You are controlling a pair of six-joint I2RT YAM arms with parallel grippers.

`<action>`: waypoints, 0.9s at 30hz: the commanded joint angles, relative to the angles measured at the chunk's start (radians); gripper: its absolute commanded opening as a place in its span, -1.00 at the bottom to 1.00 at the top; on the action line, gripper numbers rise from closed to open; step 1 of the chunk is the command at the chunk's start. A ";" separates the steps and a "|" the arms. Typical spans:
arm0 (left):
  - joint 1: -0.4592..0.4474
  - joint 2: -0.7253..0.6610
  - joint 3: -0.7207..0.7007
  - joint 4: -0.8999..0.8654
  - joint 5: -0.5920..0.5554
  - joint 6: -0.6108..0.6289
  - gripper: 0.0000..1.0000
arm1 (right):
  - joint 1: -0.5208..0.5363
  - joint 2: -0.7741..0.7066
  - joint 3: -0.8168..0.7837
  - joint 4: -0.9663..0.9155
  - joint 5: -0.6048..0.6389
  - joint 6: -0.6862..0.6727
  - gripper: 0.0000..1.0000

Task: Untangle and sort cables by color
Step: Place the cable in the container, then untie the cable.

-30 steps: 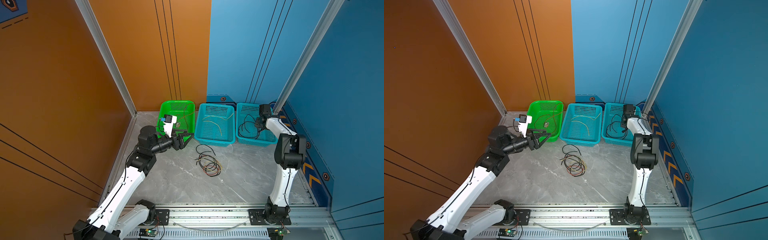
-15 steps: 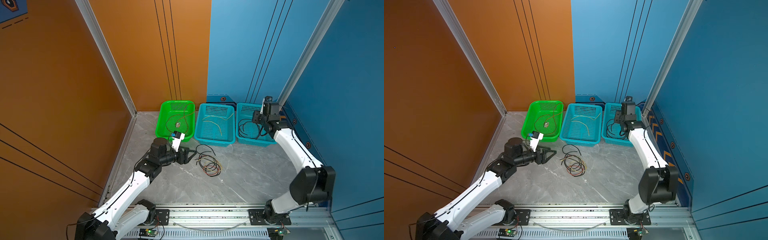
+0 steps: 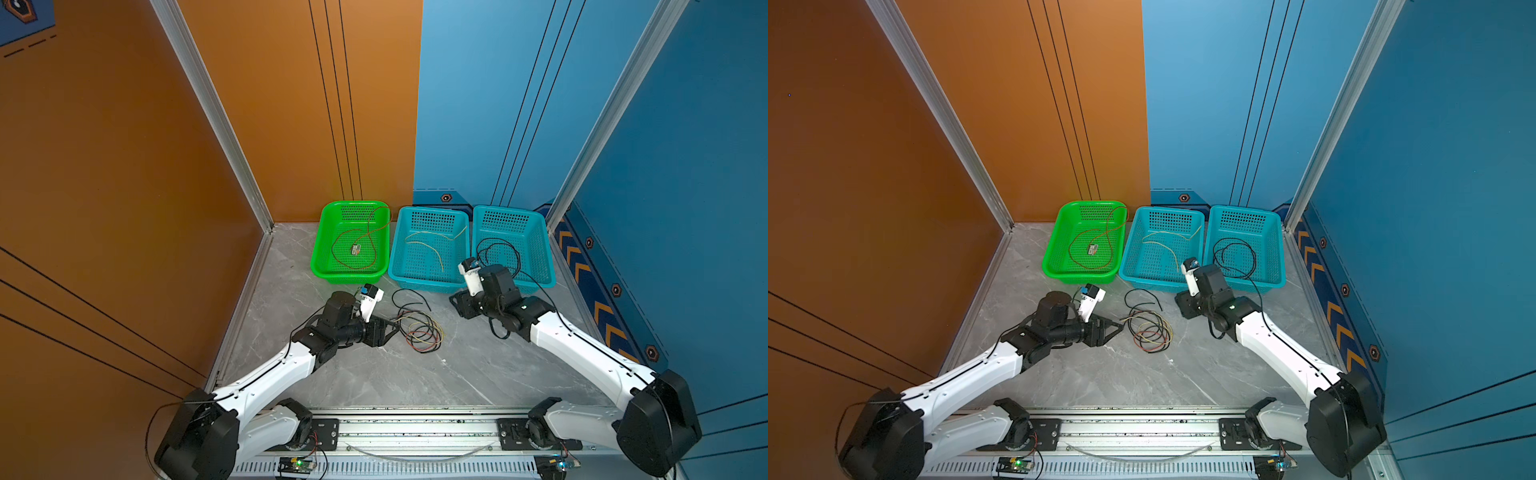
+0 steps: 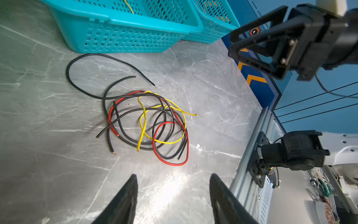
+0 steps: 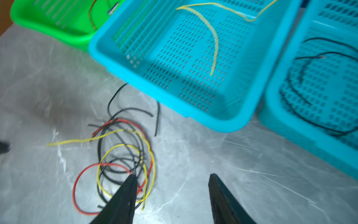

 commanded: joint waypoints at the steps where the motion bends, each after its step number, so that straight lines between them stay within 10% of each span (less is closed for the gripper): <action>1: -0.005 0.053 0.038 0.027 -0.034 0.052 0.15 | 0.052 -0.001 -0.052 0.036 0.028 0.001 0.16; 27: -0.012 0.382 0.219 0.077 0.021 0.104 -0.36 | 0.127 0.307 -0.010 0.219 0.017 0.026 0.14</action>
